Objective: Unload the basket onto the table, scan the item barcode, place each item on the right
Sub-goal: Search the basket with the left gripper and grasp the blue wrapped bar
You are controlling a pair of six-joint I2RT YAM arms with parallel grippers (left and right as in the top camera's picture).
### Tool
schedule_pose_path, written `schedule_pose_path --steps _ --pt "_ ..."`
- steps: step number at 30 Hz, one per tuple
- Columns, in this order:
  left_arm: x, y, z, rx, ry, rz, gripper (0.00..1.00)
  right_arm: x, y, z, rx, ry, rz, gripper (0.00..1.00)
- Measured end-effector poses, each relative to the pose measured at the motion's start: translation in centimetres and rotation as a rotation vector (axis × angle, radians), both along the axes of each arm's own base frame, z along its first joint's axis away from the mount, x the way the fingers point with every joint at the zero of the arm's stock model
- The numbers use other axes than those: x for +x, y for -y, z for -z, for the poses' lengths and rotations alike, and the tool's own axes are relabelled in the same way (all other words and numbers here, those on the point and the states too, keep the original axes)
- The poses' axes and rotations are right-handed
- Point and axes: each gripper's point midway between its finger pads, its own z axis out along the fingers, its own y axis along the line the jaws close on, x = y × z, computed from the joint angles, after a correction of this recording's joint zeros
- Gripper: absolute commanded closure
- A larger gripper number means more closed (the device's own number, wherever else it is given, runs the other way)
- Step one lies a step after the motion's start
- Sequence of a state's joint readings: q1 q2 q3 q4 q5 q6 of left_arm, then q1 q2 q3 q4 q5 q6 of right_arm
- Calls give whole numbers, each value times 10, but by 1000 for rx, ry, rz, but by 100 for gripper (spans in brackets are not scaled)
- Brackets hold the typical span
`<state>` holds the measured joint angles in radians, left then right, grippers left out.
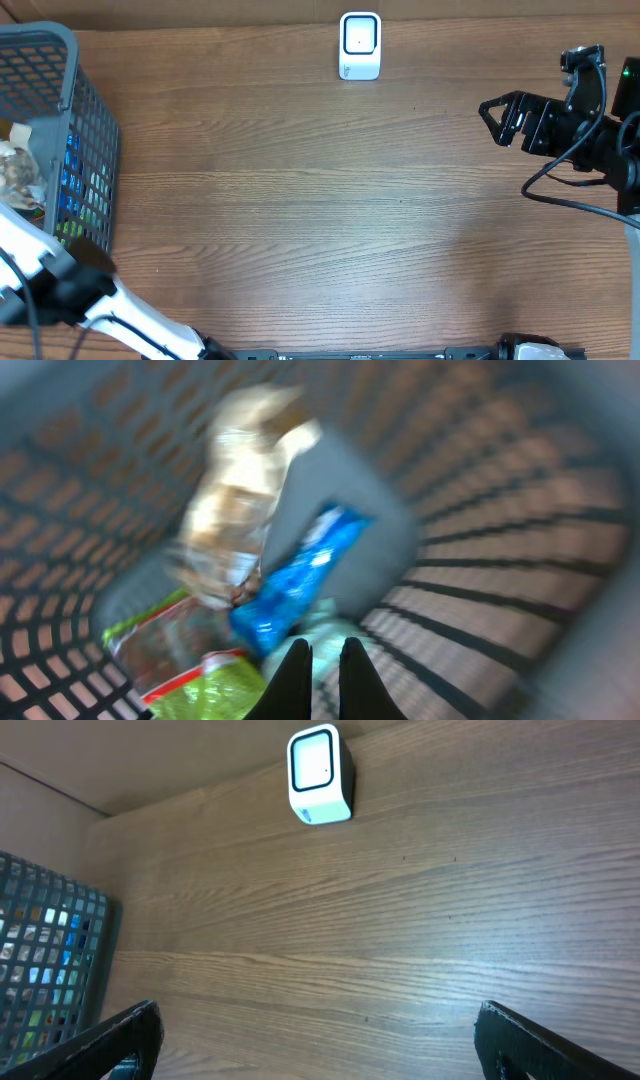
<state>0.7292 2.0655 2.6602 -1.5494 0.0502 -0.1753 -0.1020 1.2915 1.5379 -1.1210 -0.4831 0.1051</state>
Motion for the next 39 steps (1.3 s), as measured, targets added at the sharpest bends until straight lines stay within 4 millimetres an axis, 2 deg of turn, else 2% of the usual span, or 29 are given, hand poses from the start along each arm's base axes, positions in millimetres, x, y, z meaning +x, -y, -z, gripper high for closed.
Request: schedule_pose_path --steps 1,2,3,4,5,7,8,9,10,11,12,17,20,21,26,27,35,39 --pt "-2 18 -27 41 49 34 96 0 0 0 0 2 0 0" --pt "-6 44 -60 95 115 87 96 0 0 0 1 3 -1 0" --pt "-7 49 -67 107 127 98 96 0 0 0 1 3 -1 0" --pt "-14 69 -91 148 175 131 92 0 0 0 1 3 -2 0" --pt "-18 76 -101 168 196 140 86 0 0 -1 2 3 -2 0" --pt "-31 87 -121 219 226 143 67 0 -1 -1 4 4 -5 0" --pt "-36 88 -125 230 228 132 51 0 -1 -1 5 3 -5 0" --pt "-39 87 -125 238 220 124 36 0 -1 -1 5 3 -5 0" --pt "-40 84 -123 239 208 109 27 0 -1 -1 5 3 -5 0" --pt "-41 79 -118 233 191 95 8 0 -1 -1 5 3 -5 0" --pt "-39 74 -111 222 172 82 0 0 -1 -1 5 3 -5 0" --pt "-28 33 -62 147 54 4 0 -1 -1 0 6 -1 -5 0" --pt "-30 -1 -29 83 1 -85 0 -1 -1 1 6 -6 -5 0" --pt "-32 -15 -14 51 -20 -125 0 -2 -1 1 7 -8 -6 0" --pt "-32 -57 47 -59 -102 -242 0 -3 -1 2 7 -15 -5 0" --pt "-30 -66 66 -84 -130 -262 0 -3 -1 2 7 -16 -5 0" --pt "-21 -99 172 -183 -289 -378 0 -7 -2 5 9 -38 -5 0" --pt "-16 -114 194 -161 -302 -406 0 -7 -2 6 10 -42 -5 0"
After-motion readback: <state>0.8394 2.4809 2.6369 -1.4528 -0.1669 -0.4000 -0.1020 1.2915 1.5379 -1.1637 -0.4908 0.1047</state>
